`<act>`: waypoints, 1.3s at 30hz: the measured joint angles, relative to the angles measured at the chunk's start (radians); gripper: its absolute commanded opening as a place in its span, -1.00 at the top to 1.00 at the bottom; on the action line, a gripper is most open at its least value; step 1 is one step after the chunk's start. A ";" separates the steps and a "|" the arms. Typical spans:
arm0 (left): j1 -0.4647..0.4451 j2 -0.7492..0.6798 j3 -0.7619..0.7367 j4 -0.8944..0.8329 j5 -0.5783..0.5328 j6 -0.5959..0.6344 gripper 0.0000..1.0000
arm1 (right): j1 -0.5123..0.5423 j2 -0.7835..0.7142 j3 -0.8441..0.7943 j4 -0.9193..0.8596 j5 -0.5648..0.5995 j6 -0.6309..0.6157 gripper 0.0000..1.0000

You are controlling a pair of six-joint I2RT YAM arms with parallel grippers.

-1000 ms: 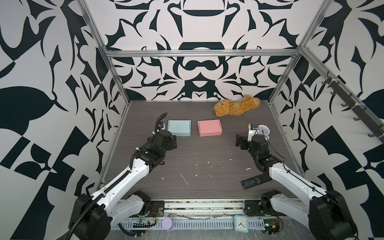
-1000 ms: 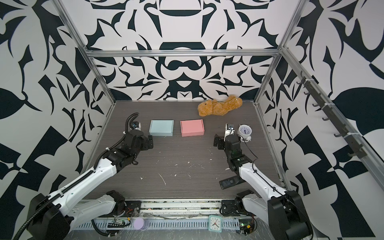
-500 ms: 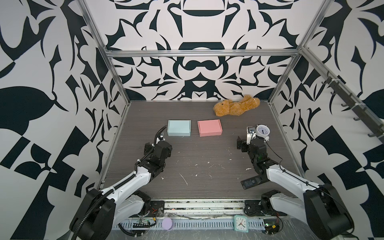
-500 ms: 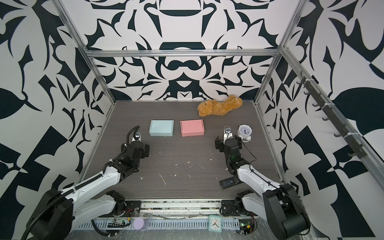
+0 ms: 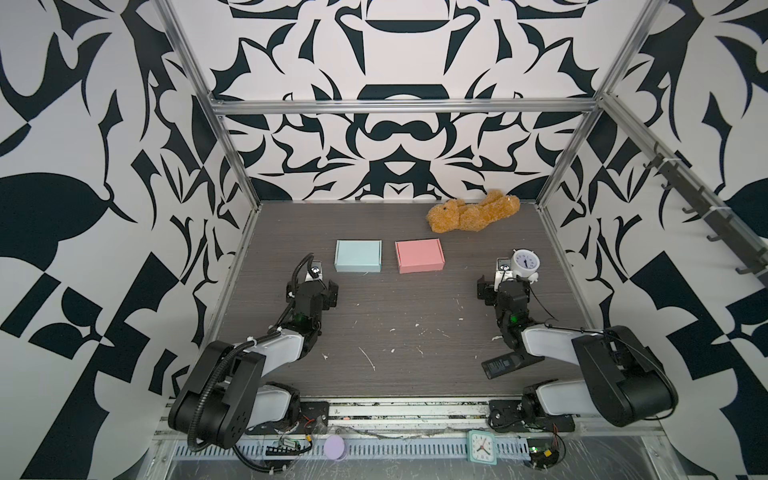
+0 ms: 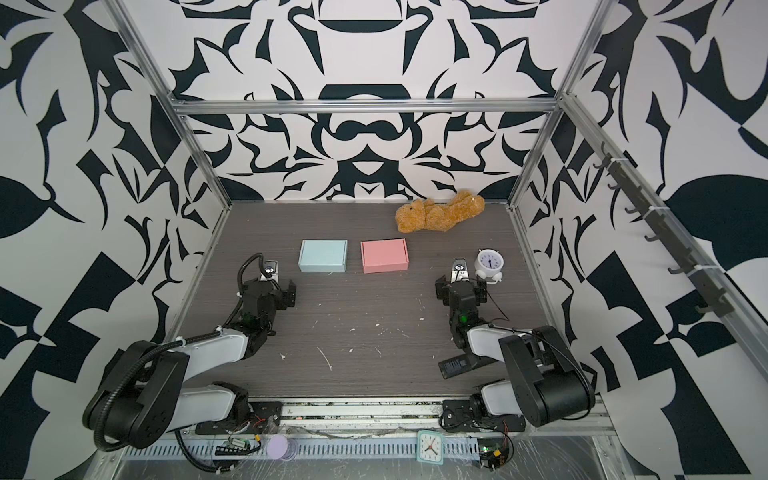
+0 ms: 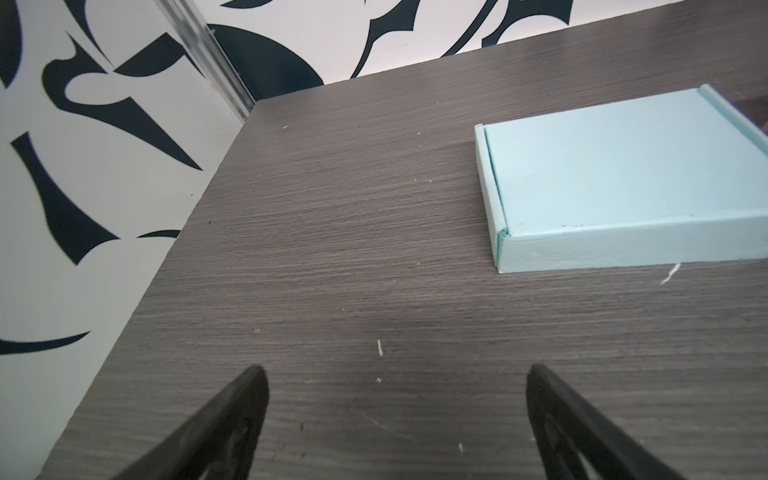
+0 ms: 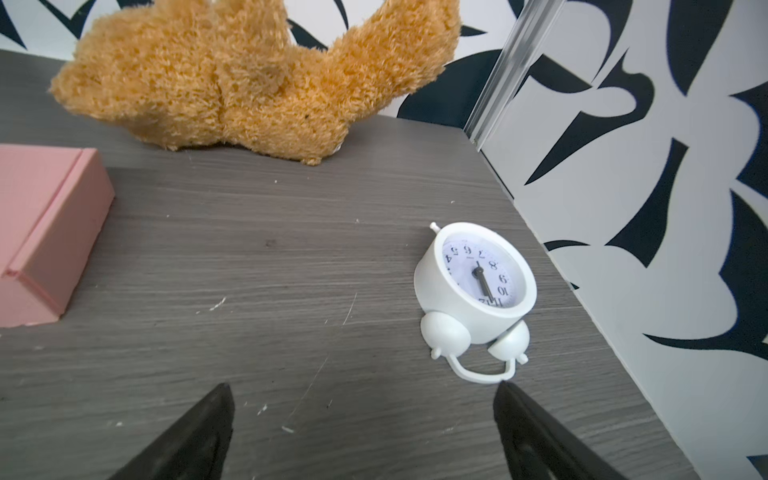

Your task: Fold the paper box

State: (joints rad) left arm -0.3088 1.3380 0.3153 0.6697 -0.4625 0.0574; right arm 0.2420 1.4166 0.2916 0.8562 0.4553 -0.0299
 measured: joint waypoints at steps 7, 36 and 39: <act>0.067 0.090 0.011 0.135 0.089 0.031 -0.99 | -0.050 0.108 -0.005 0.089 0.017 0.012 -0.99; 0.247 0.237 0.052 0.248 0.358 -0.043 -0.99 | -0.090 0.150 0.033 0.080 0.009 0.057 -0.99; 0.247 0.237 0.052 0.245 0.359 -0.043 -0.98 | -0.090 0.150 0.033 0.080 0.009 0.057 -0.99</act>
State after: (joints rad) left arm -0.0620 1.5753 0.3676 0.9150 -0.1040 0.0147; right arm 0.1520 1.5661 0.3248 0.9360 0.4644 0.0269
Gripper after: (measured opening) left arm 0.992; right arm 0.994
